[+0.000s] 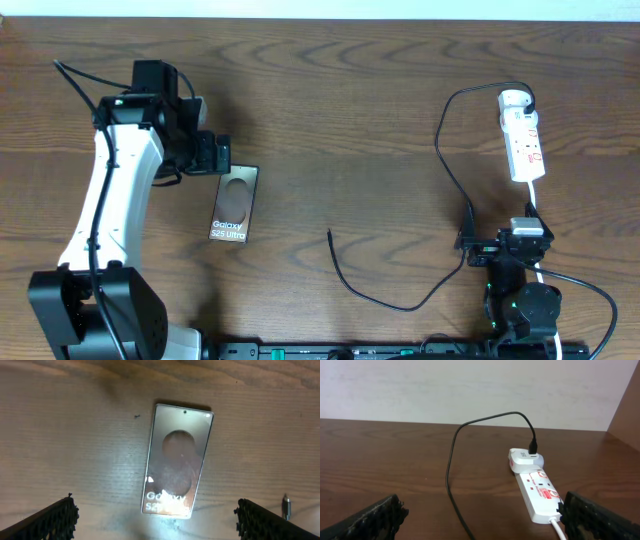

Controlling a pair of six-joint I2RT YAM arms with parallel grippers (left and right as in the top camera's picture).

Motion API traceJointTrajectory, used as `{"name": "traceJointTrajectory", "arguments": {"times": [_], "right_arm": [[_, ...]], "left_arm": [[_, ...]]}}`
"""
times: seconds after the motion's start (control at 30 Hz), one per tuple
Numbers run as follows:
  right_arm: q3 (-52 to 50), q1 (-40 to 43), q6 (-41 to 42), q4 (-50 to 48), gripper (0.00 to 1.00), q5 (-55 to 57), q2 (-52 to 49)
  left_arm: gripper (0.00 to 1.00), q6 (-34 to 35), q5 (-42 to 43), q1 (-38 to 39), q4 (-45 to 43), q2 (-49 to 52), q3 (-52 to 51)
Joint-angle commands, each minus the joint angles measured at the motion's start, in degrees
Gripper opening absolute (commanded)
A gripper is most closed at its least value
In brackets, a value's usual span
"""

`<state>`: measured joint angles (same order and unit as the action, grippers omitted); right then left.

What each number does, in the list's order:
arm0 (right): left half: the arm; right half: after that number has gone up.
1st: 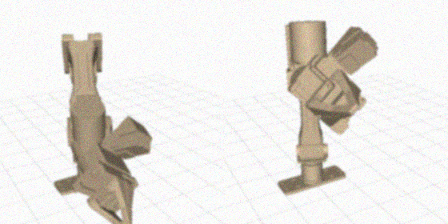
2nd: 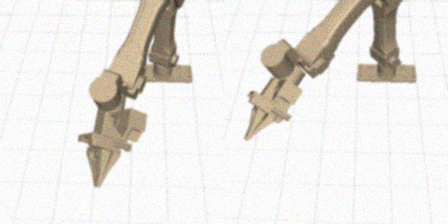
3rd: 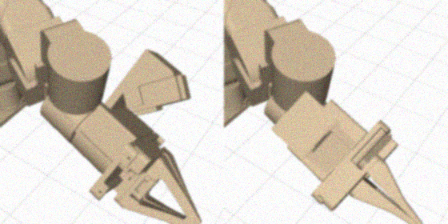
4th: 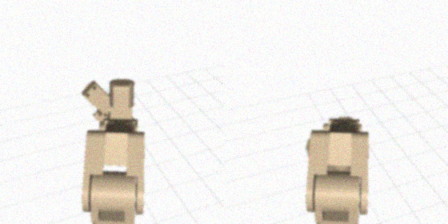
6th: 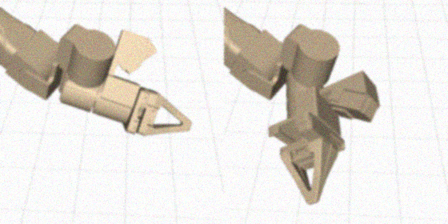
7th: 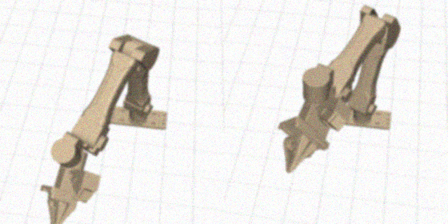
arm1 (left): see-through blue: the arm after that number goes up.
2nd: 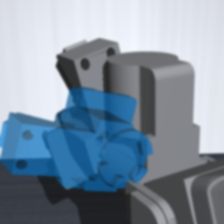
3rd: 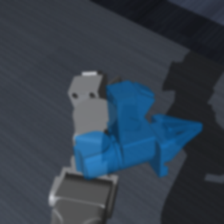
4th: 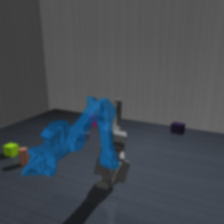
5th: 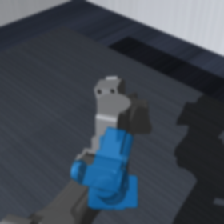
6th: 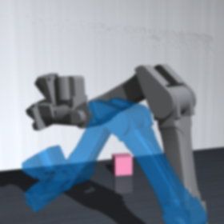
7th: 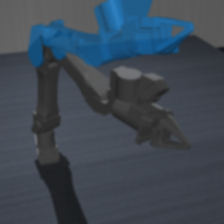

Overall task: Plug charger to phone and switch on socket
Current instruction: 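Move the left gripper over the silver Galaxy phone and lower, then close the left gripper on the phone's long edges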

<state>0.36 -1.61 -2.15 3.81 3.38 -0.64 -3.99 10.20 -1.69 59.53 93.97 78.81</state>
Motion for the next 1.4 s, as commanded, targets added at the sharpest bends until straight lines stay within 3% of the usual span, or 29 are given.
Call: {"name": "traceJointTrajectory", "arguments": {"times": [0.0,0.33,0.93,1.37], "right_arm": [[-0.04,0.33,-0.50,0.26,0.99,-0.13,0.31],[-0.04,0.35,-0.50,0.26,0.99,-0.13,0.31],[-0.04,0.35,-0.50,0.26,0.99,-0.13,0.31],[-0.04,0.35,-0.50,0.26,0.99,-0.13,0.31]], "left_arm": [[0.98,-1.40,-0.42,1.31,-2.19,0.37,-2.47],[0.98,-1.33,-6.40,5.60,-6.75,0.37,-7.45],[0.98,0.44,-6.34,6.08,-8.04,0.68,-10.14],[0.98,1.22,-6.19,7.98,-9.42,9.53,-10.14]]}}
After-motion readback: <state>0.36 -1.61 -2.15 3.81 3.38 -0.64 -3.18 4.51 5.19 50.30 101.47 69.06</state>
